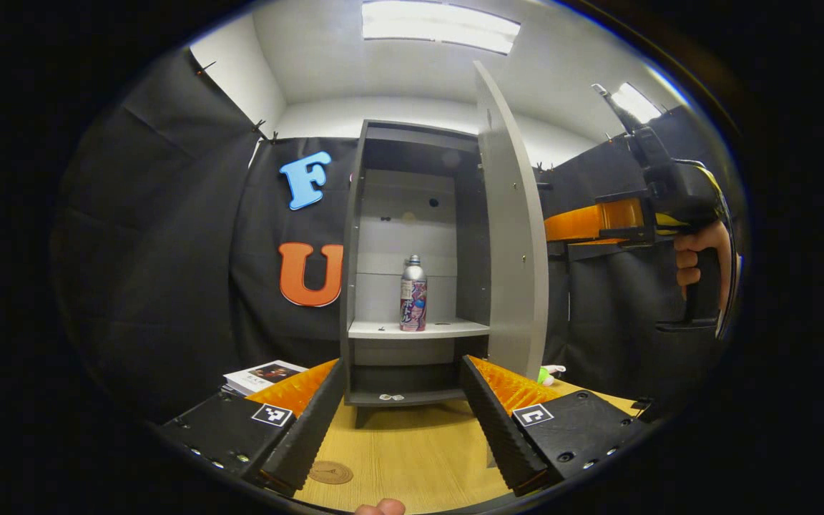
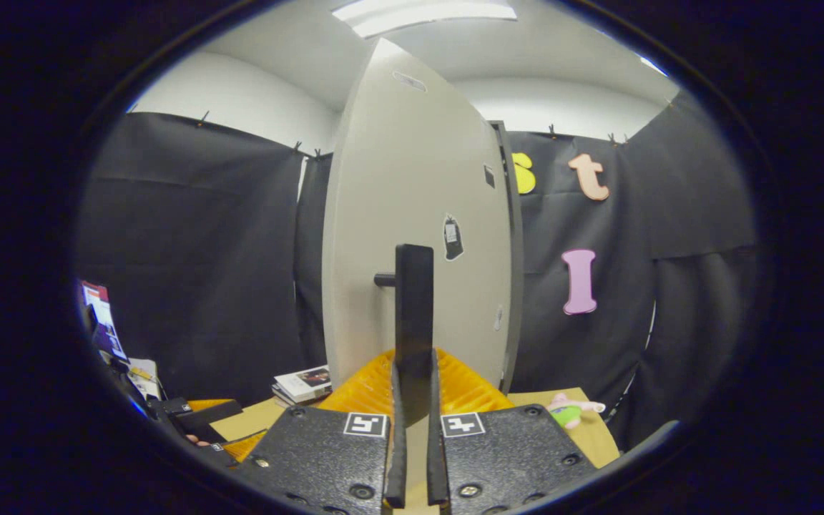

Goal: Open the cabinet door with the right hand, grasp the bottle in the cabinet with the left hand and place it on the coaster, then close the cabinet door with the right hand.

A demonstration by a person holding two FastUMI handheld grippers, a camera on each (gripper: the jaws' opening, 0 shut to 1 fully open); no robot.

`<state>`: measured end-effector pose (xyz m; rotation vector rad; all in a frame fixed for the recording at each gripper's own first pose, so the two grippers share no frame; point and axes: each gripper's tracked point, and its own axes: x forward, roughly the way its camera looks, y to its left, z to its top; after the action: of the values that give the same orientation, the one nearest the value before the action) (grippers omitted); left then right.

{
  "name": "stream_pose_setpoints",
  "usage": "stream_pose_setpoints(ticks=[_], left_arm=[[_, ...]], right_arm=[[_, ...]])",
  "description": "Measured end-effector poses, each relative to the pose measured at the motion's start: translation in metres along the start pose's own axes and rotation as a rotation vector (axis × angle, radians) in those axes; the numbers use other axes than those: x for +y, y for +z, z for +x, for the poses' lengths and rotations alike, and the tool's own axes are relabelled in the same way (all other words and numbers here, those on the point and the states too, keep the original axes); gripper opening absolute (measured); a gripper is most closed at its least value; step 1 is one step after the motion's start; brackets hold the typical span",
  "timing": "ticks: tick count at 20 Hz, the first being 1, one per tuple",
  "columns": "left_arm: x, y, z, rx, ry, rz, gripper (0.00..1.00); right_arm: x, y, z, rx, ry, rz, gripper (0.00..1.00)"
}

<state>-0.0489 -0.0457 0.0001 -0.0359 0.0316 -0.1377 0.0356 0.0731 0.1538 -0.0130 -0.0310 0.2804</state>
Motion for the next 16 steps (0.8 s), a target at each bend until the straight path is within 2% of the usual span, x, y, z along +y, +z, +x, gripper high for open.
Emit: stream_pose_setpoints(ticks=[8, 16], left_arm=[[-0.014, -0.006, 0.002, 0.015, -0.040, -0.004, 0.96], [-0.013, -0.007, 0.001, 0.020, -0.033, -0.004, 0.95]], right_arm=[[-0.059, -0.003, -0.022, -0.006, -0.159, -0.016, 0.13], [-0.095, -0.001, -0.026, -0.003, -0.239, 0.004, 0.06]])
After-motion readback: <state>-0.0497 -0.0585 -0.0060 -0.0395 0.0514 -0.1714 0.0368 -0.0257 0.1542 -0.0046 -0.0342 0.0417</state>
